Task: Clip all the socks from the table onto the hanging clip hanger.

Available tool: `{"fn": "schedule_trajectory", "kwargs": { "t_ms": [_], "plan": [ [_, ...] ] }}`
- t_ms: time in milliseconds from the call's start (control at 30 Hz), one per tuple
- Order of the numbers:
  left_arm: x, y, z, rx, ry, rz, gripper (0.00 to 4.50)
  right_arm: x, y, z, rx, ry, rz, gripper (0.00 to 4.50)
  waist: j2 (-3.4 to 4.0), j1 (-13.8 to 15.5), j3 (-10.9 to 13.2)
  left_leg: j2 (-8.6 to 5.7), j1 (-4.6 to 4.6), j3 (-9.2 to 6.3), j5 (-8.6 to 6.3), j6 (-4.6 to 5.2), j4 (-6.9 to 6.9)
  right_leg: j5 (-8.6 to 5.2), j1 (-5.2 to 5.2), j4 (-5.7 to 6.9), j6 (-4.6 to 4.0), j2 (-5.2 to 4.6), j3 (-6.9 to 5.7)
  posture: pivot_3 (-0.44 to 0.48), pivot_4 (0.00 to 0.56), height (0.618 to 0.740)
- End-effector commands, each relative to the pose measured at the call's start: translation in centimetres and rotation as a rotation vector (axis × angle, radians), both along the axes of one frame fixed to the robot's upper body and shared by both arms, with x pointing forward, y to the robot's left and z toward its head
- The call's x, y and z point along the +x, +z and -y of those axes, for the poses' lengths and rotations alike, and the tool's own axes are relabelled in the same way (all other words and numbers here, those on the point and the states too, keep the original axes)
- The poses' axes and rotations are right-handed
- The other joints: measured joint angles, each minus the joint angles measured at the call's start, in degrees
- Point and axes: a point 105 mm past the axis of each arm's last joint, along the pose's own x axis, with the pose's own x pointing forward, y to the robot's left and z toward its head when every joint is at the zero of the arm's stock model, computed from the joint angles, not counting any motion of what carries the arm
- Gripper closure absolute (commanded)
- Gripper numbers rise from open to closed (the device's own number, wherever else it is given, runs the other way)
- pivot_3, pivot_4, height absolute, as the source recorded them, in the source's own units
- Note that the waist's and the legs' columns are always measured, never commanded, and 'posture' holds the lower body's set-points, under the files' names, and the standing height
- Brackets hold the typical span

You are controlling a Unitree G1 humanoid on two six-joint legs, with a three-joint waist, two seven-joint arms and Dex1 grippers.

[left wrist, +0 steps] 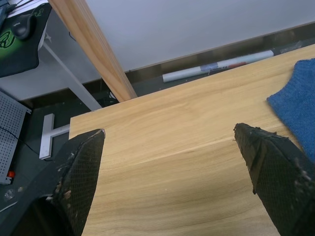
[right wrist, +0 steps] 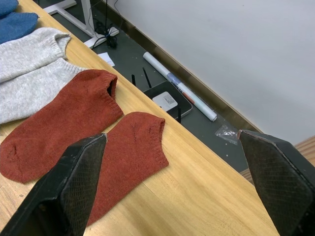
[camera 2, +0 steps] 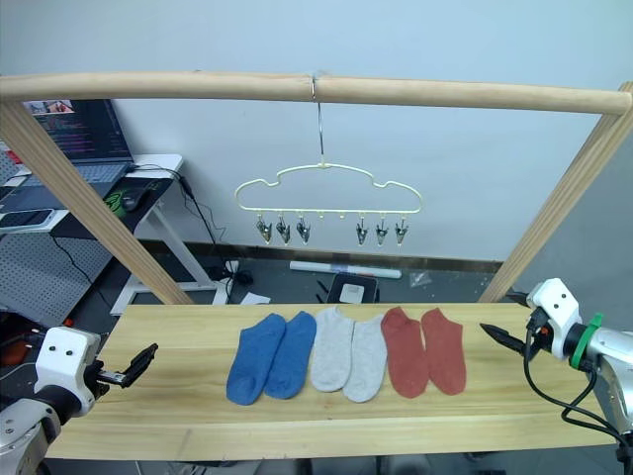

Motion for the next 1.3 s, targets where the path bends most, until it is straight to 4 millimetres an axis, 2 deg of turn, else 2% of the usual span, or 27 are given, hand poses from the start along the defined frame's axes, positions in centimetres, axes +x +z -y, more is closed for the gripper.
{"fn": "schedule_trajectory", "kwargs": {
  "t_ms": [33,333,900,1100,1300],
  "plan": [
    [0.2,1.7,-0.2,0.038,-0.008,0.054,0.02,0.1,1.2,-0.3,-0.017,0.025,0.037,0.0,0.0,0.0,0.0,0.0,0.0,0.0,0.0,0.0,0.0,0.0,0.0,0.0,0.0,0.0,0.0,0.006,0.109,0.735],
    [0.3,3.0,-0.3,0.024,-0.017,0.119,0.02,0.2,1.2,-0.9,-0.019,0.04,0.036,0.0,-0.03,0.02,-0.02,0.0,0.0,0.0,0.0,0.0,0.01,0.01,0.01,0.01,0.0,0.0,0.0,0.009,0.103,0.735],
    [1.3,3.4,0.5,0.019,-0.048,0.151,0.02,0.0,1.7,-2.1,-0.011,0.075,0.07,0.0,-0.04,0.0,-0.03,-0.01,0.01,-0.01,0.0,0.0,0.04,0.02,0.04,0.02,0.02,0.0,-0.01,-0.009,0.108,0.735],
    [2.2,3.6,2.0,-0.034,-0.07,0.2,0.02,-0.5,2.9,-5.3,-0.012,0.194,0.114,0.0,-0.04,-0.03,-0.03,0.0,0.02,-0.01,0.0,0.0,0.04,0.02,0.04,0.03,0.02,0.01,0.0,-0.019,0.118,0.735],
    [4.2,4.3,5.9,-0.167,-0.14,0.254,0.02,-0.6,6.3,-10.5,0.067,0.338,0.192,0.0,-0.03,-0.07,-0.02,0.0,0.01,-0.03,0.0,0.0,0.19,0.09,0.08,0.08,0.12,0.01,0.01,-0.039,0.129,0.735]
  ]
}}
